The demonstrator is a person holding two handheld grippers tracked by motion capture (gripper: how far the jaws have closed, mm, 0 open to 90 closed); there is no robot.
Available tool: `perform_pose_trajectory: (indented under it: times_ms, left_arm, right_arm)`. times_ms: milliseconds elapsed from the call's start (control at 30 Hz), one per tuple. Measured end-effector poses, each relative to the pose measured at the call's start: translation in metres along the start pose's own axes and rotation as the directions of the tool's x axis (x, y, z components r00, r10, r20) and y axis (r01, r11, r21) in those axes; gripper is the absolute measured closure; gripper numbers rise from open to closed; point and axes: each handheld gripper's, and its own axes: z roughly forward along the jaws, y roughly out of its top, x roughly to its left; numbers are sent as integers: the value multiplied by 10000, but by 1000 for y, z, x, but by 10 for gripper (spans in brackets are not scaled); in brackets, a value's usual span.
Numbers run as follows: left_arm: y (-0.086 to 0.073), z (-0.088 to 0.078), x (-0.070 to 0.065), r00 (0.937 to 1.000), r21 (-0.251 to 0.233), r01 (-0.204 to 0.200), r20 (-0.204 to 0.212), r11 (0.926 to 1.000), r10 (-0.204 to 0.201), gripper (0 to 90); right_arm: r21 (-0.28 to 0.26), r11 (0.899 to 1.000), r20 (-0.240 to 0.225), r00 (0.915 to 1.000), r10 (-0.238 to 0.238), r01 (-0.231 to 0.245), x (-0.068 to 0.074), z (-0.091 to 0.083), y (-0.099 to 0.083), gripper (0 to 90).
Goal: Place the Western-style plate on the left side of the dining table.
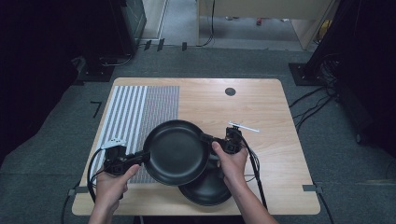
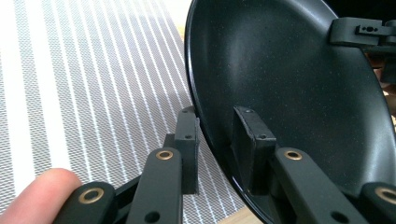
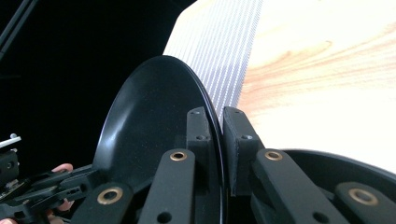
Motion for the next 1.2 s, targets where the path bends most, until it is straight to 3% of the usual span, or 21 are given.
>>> perform_pose_trajectory:
  times_ms: [200, 533, 800, 1067, 1200]
  left_arm:
    - [4, -2, 14, 9995, -94, 303, -93, 9995, -303, 728]
    - [15, -5, 38, 9954, -295, 851, -412, 9959, -863, 740]
    - [26, -3, 63, 9881, -639, 1439, -454, 9875, -1469, 754]
    - [27, 11, 92, 9757, -559, 2158, -264, 9748, -2175, 762]
    - [28, 20, 103, 9709, -368, 2347, -405, 9714, -2361, 755]
  right_arm:
    - [146, 9997, 9, 9998, -206, 206, 8, 17, 8, 821]
    - [440, 9990, -110, 9999, -34, 39, 13, 48, 17, 825]
    - [503, 9986, 178, 9997, -144, 135, 22, 75, 24, 829]
    - [640, 9979, 311, 9995, -114, 94, 24, 101, 32, 826]
    - [673, 9971, 691, 9968, -411, 364, 25, 113, 34, 825]
